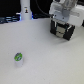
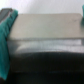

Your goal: Open the kcup holder, insert the kcup into the holder, and close the kcup holder

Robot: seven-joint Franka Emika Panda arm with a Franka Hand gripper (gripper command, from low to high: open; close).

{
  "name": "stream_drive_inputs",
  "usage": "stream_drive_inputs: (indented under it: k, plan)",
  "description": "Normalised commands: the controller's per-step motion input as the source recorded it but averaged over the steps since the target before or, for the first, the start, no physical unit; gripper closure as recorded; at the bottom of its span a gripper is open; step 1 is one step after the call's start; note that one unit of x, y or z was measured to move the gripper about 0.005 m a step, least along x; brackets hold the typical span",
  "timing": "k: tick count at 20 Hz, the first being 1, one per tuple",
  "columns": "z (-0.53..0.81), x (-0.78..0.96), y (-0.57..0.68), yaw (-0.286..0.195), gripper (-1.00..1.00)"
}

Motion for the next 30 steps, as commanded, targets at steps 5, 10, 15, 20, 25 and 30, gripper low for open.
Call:
stream_drive_inputs:
  k: [5, 10, 15, 20, 25, 30]
  plan:
    - [0.2, 0.99, -0.25, -0.029, 1.0]
    - [0.18, 0.96, -0.25, -0.028, 1.0]
    - [0.2, 0.91, -0.27, -0.029, 1.0]
    - [0.23, 0.89, -0.31, -0.04, 1.0]
    - [0.22, 0.86, -0.38, -0.05, 1.0]
    - [0.19, 0.68, -0.25, -0.062, -1.0]
